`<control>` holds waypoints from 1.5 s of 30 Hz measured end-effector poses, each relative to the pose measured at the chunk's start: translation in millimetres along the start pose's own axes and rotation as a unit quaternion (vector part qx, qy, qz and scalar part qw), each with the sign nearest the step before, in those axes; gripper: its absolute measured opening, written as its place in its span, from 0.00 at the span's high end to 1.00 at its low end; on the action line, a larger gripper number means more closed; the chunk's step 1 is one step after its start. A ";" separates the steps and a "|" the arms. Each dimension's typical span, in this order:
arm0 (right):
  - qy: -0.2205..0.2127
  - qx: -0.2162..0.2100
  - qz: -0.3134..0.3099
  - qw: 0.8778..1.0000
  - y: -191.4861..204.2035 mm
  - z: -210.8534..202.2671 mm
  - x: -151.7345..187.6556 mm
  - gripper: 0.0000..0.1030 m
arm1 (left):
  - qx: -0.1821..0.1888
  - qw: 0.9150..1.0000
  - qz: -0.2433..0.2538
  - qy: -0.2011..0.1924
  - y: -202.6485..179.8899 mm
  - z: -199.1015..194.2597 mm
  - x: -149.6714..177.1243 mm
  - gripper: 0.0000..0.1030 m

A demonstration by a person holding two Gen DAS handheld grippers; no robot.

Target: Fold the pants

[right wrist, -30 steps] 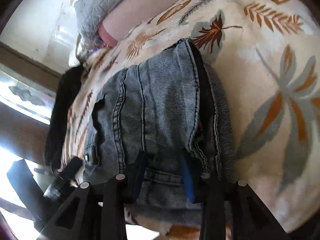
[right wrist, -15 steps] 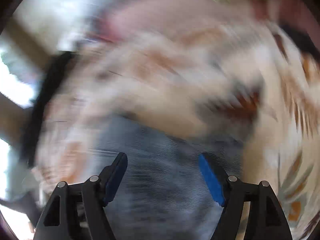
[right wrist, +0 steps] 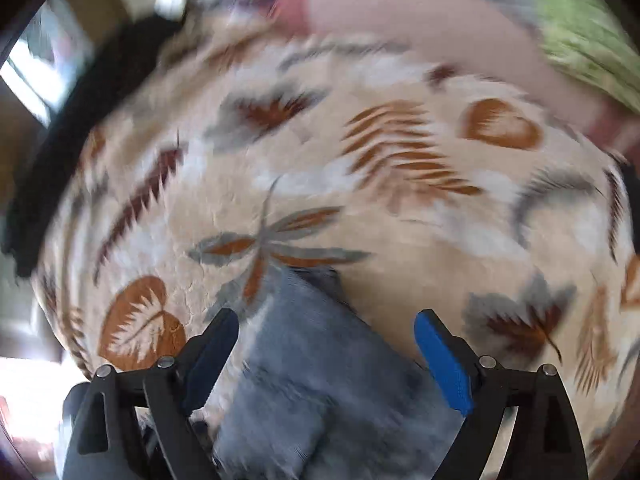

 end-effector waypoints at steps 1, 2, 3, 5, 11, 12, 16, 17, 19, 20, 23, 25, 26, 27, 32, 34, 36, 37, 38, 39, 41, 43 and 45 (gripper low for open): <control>0.031 0.007 -0.015 0.999 11.8 18.6 -7.6 0.11 | -0.005 1.000 0.008 -0.004 -2.2 0.9 0.1 0.20; 0.057 0.018 -0.029 0.998 17.1 34.1 -10.4 0.11 | -0.005 1.000 0.011 -0.005 -2.9 1.6 -0.5 0.20; 0.085 0.034 -0.037 0.995 17.7 50.7 -8.4 0.13 | -0.002 1.000 0.010 -0.005 -2.1 2.0 -1.3 0.20; 0.115 0.027 -0.020 0.993 7.2 67.7 -1.7 0.61 | 0.004 1.000 0.011 -0.005 -0.3 1.6 -2.1 0.20; 0.023 -0.096 0.162 0.982 -53.8 46.5 19.5 0.60 | -0.007 0.999 0.032 -0.015 -3.3 0.4 1.8 0.20; 0.017 -0.107 0.182 0.977 -61.0 47.2 24.4 0.55 | -0.008 0.999 0.034 -0.017 -3.9 0.4 2.0 0.20; -0.054 -0.079 0.176 0.980 -64.5 15.3 34.7 0.49 | -0.006 0.999 0.040 -0.023 -4.5 -0.8 4.4 0.19; -0.083 -0.074 0.177 0.978 -65.4 -0.8 34.2 0.49 | -0.006 0.999 0.040 -0.026 -2.9 -1.7 6.4 0.19; -0.130 -0.067 0.174 0.974 -67.7 -29.5 45.0 0.44 | -0.006 0.999 0.038 -0.029 -2.5 -2.1 8.4 0.19; -0.144 -0.074 0.171 0.972 -69.7 -40.4 56.6 0.43 | -0.007 0.999 0.039 -0.030 -2.8 -2.4 9.3 0.19; -0.130 -0.087 0.177 0.972 -83.3 -38.5 91.6 0.40 | -0.007 0.999 0.040 -0.033 -2.8 -4.5 10.5 0.19; -0.088 -0.102 0.202 0.970 -101.8 2.0 116.3 0.41 | -0.007 0.998 0.040 -0.038 -3.3 -3.7 11.8 0.18; -0.080 -0.132 0.211 0.965 -109.6 9.5 122.7 0.44 | -0.008 0.998 0.041 -0.040 -3.7 -2.9 12.3 0.18; -0.085 -0.149 0.224 0.959 -115.3 7.0 127.4 0.47 | -0.010 0.998 0.043 -0.042 -4.3 -4.9 15.0 0.18; -0.153 -0.168 0.210 0.951 -106.7 -55.6 149.9 0.38 | 0.007 0.999 0.008 -0.030 3.7 -16.7 13.0 0.18; -0.162 -0.183 0.220 0.944 -106.2 -54.9 174.4 0.24 | 0.008 0.999 -0.007 -0.037 7.5 -25.7 12.0 0.18; -0.104 -0.173 0.227 0.953 -104.7 -17.3 199.2 0.22 | 0.008 0.999 -0.021 -0.039 11.3 -30.5 8.6 0.18; -0.084 -0.172 0.221 0.956 -105.6 2.8 209.9 0.22 | 0.010 0.999 -0.027 -0.036 12.7 -29.1 5.9 0.18; -0.121 -0.181 0.219 0.951 -108.0 -4.9 216.9 0.23 | 0.012 0.999 -0.034 -0.031 13.9 -29.3 3.7 0.18; -0.124 -0.189 0.225 0.948 -109.2 -13.0 219.0 0.23 | 0.015 0.999 -0.038 -0.028 14.7 -30.0 2.5 0.18; -0.135 -0.214 0.248 0.935 -117.0 -33.7 220.9 0.23 | 0.026 0.998 -0.045 -0.022 14.0 -32.4 -1.4 0.18; -0.169 -0.213 0.253 0.928 -127.3 -51.8 225.6 0.23 | 0.027 0.998 -0.044 -0.021 11.4 -33.4 -7.5 0.18; -0.170 -0.217 0.265 0.924 -137.5 -53.8 232.5 0.22 | 0.026 0.999 -0.040 -0.013 8.5 -29.8 -14.6 0.18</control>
Point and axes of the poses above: each gripper's, at about its wrist camera, not at the fingertips, and z roughly the way its jaws point, y to its left, x to its underside, the point moved 2 cm from there along z, roughly the way its jaws point
